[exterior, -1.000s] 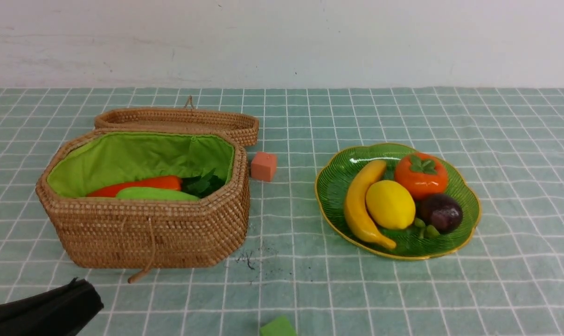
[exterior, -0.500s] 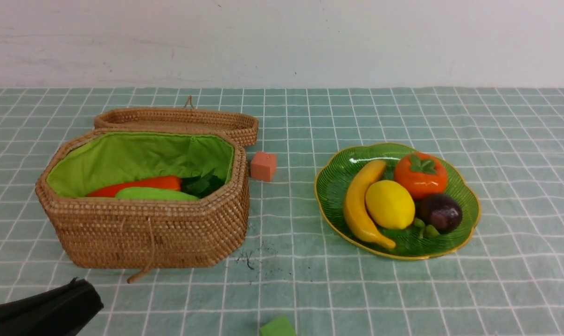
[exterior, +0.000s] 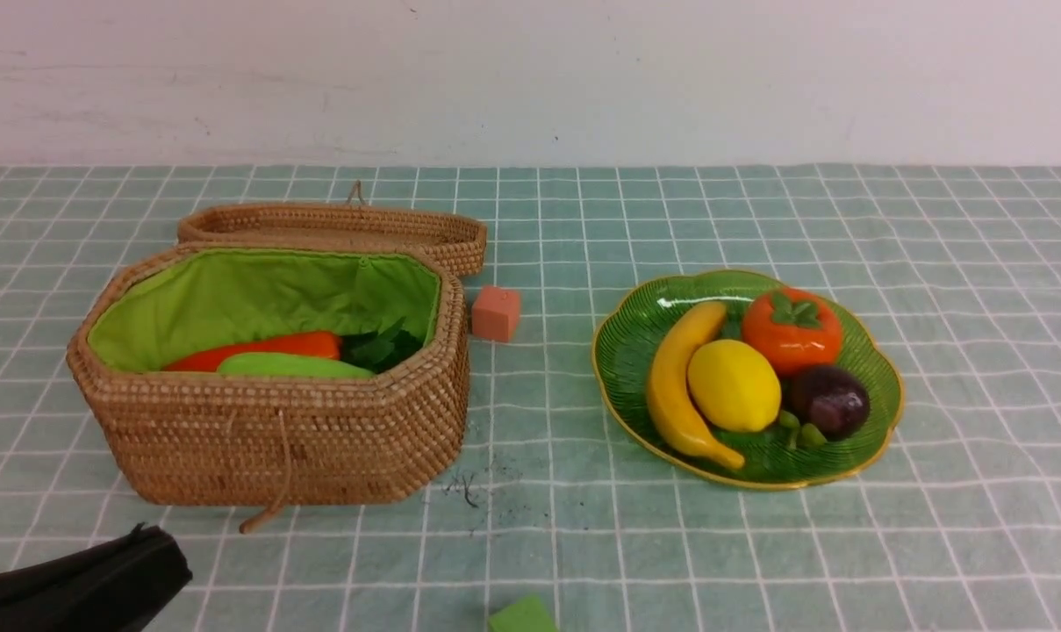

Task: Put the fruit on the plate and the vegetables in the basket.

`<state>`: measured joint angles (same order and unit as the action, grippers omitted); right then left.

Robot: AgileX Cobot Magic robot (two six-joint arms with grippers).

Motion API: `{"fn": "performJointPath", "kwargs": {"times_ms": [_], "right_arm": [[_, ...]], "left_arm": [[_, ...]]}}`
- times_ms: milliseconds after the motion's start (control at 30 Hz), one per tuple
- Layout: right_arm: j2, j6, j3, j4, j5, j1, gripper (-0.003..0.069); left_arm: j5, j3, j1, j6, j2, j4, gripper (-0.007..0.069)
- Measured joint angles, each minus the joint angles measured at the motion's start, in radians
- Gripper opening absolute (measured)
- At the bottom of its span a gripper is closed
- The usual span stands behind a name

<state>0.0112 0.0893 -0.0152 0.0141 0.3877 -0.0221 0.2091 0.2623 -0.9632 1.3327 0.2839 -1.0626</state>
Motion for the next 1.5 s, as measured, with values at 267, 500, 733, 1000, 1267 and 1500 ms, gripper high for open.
{"fn": "performJointPath", "kwargs": {"times_ms": [267, 500, 733, 1000, 1267, 1500], "right_arm": [[0.000, 0.040, 0.000, -0.031, -0.001, 0.000, -0.0016], [0.000, 0.044, 0.000, -0.033, -0.001, 0.000, -0.0014], [0.000, 0.045, 0.000, -0.033, -0.001, 0.000, -0.0007], [0.000, 0.045, 0.000, -0.035, -0.001, 0.000, -0.0003], [0.000, 0.045, 0.000, -0.035, -0.001, 0.000, 0.0003], [0.000, 0.045, 0.000, -0.035, -0.001, 0.000, 0.0008]], "left_arm": [[0.033, 0.000, 0.000, 0.000, 0.000, -0.001, 0.0004], [0.060, 0.000, 0.000, 0.000, 0.000, -0.001, 0.0009], [0.088, 0.000, 0.000, 0.000, 0.000, -0.001, 0.0019], [0.142, 0.000, 0.000, -0.006, 0.000, 0.009, 0.0023], [0.190, 0.000, 0.223, -0.199, 0.000, 0.248, 0.0024], [-0.092, -0.016, 0.612, -0.742, -0.003, 0.645, -0.0013]]}}
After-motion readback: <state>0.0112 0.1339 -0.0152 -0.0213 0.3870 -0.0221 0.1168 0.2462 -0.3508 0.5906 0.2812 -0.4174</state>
